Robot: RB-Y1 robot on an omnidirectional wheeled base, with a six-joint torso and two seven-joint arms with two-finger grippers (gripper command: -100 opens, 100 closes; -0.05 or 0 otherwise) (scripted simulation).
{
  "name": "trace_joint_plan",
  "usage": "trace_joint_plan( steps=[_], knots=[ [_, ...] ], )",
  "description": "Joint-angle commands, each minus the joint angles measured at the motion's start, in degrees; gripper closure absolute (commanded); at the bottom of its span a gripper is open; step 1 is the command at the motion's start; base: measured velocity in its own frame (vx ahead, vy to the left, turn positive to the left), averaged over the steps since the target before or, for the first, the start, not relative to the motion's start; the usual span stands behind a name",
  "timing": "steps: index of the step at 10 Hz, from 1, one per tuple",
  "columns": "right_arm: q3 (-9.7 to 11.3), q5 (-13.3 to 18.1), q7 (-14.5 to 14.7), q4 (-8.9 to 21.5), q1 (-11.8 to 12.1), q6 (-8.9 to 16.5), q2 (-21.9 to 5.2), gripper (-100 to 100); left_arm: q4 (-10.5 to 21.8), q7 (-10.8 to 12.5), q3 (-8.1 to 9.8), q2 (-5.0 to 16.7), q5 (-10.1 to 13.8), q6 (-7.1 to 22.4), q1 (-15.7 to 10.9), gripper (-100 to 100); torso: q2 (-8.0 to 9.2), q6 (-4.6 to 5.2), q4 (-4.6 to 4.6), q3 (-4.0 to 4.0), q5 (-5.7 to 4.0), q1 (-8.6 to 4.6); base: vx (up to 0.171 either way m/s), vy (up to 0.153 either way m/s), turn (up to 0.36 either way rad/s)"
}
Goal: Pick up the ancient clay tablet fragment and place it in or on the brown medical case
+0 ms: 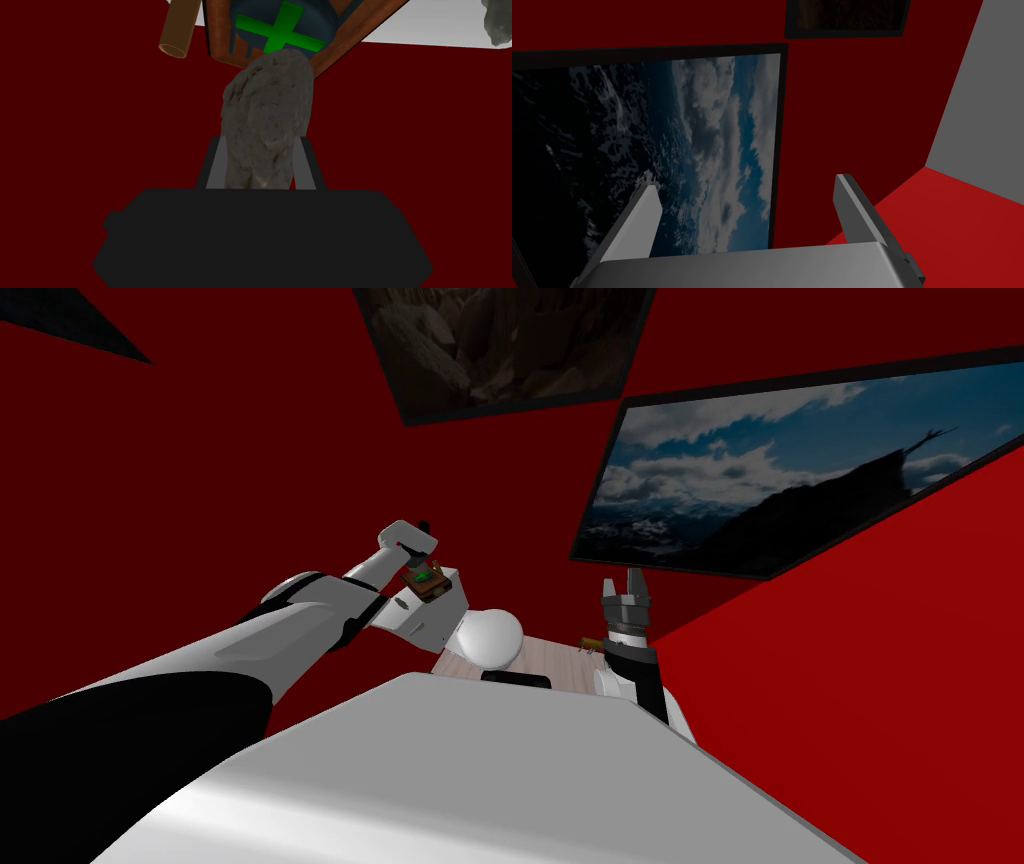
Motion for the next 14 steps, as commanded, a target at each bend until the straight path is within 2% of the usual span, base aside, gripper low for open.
trace_joint_plan(
  steps=[1,5,6,10,11,12,13,14],
  knots=[
    [0.0,0.0,0.0,0.0,0.0,0.0,0.0,0,0.1,0.4,0.16,0.1,-0.2,-0.9,-0.1,100,0.0,0.0,0.0,0.0,0.0,0.0,-0.005,0.078,-0.029],
    [0.0,0.0,0.0,0.0,0.0,0.0,0.0,0,-0.1,0.6,0.26,0.3,-0.3,-1.1,0.0,100,0.25,0.01,0.13,0.19,-0.21,-0.64,0.001,0.014,0.003],
    [0.0,0.0,0.0,0.0,0.0,0.0,0.0,0,-0.1,0.6,0.26,0.3,-0.3,-1.1,0.0,-100,0.28,0.02,0.15,0.21,-0.24,-0.7,0.0,0.0,0.0],
    [0.0,0.0,0.0,0.0,0.0,0.0,0.0,0,-0.1,0.6,0.26,0.3,-0.3,-1.1,0.0,-100,0.3,0.03,0.16,0.23,-0.25,-0.74,0.0,0.0,0.0],
    [0.0,0.0,0.0,0.0,0.0,0.0,0.0,0,-0.1,0.6,0.26,0.3,-0.3,-1.1,0.0,0,0.3,0.03,0.16,0.23,-0.25,-0.74,0.0,0.0,0.0],
    [0.0,0.0,0.0,0.0,0.0,0.0,0.0,0,-1.2,0.2,0.13,1.1,0.5,1.1,-1.2,-100,0.3,0.03,0.16,0.23,-0.25,-0.74,-0.002,0.015,-0.009],
    [0.0,0.0,0.0,0.0,0.0,0.0,0.0,0,-1.2,0.2,0.13,1.1,0.5,1.1,-1.2,-100,0.3,0.04,0.17,0.24,-0.26,-0.7,-0.002,0.022,-0.011],
    [0.0,0.0,0.0,0.0,0.0,0.0,0.0,0,-2.0,-0.1,0.04,1.6,1.1,2.6,-2.0,-100,0.32,0.02,0.17,0.24,-0.24,-0.67,-0.002,0.022,-0.012]
  ],
)
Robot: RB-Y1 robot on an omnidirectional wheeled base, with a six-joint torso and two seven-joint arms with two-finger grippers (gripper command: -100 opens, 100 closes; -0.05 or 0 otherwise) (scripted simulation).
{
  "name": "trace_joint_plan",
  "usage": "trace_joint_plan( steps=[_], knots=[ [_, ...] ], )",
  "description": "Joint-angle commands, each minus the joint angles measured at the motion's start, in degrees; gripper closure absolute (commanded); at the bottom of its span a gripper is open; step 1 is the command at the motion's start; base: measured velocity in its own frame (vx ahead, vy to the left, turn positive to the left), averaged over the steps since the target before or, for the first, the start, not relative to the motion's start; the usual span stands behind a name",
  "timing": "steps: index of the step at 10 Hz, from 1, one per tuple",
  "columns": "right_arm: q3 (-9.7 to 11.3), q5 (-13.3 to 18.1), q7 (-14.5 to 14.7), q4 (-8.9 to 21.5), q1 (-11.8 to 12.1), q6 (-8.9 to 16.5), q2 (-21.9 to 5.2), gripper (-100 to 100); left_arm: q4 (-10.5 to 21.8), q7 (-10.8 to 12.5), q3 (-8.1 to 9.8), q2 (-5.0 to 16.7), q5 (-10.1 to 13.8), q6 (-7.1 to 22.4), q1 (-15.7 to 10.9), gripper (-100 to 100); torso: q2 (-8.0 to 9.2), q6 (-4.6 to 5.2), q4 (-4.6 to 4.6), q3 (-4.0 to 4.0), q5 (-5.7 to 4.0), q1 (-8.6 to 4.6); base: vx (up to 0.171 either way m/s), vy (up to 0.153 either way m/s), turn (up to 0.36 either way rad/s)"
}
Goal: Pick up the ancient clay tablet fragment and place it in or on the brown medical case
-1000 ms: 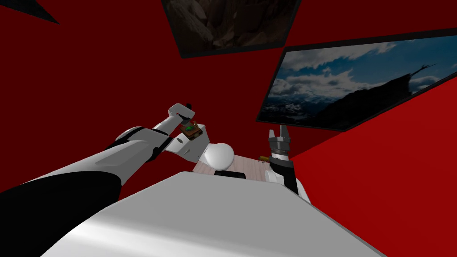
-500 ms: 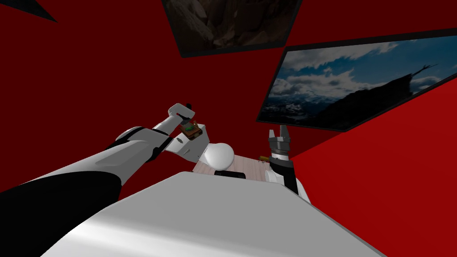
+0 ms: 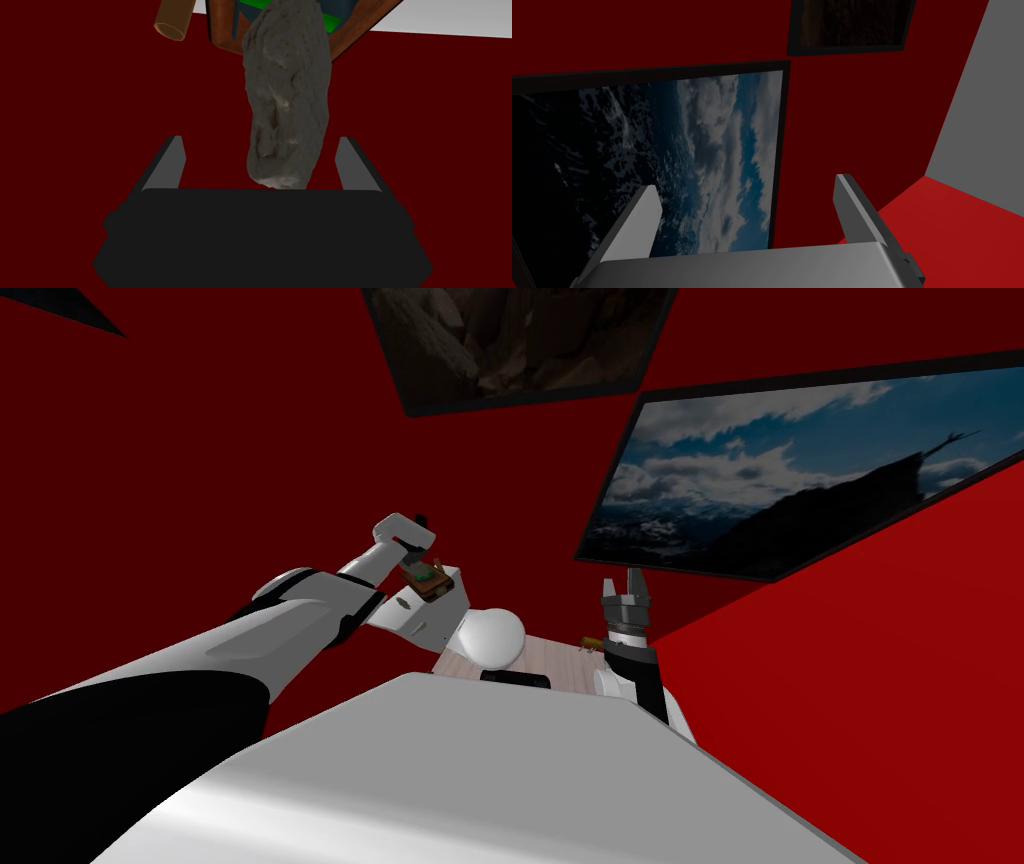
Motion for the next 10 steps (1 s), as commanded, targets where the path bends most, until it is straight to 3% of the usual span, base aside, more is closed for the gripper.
trace_joint_plan(
  steps=[1,3,4,5,10],
  knots=[
    [0.0,0.0,0.0,0.0,0.0,0.0,0.0,0,-0.8,-0.3,-0.08,0.6,0.6,1.8,-0.9,-100,0.0,0.0,0.0,0.0,0.0,0.0,0.0,0.03,0.001],
    [0.0,0.0,0.0,0.0,0.0,0.0,0.0,0,-2.0,-0.8,-0.21,1.4,1.5,4.0,-2.1,-100,0.0,0.01,0.0,0.0,0.0,0.01,-0.003,0.023,-0.014],
    [0.0,0.0,0.0,0.0,0.0,0.0,0.0,0,-2.1,-0.5,-0.17,1.2,1.2,3.5,-1.6,-100,0.0,0.0,0.0,0.0,0.0,-0.01,0.0,0.007,-0.001],
    [0.0,0.0,0.0,0.0,0.0,0.0,0.0,0,-2.3,-0.5,-0.16,1.2,1.3,3.8,-1.6,0,-0.01,0.0,-0.01,-0.01,0.0,-0.04,0.0,0.0,0.0],
    [0.0,0.0,0.0,0.0,0.0,0.0,0.0,0,-2.3,-0.5,-0.16,1.2,1.3,3.8,-1.6,0,-0.02,0.0,-0.01,-0.02,-0.01,-0.08,0.0,0.0,0.0]
  ],
)
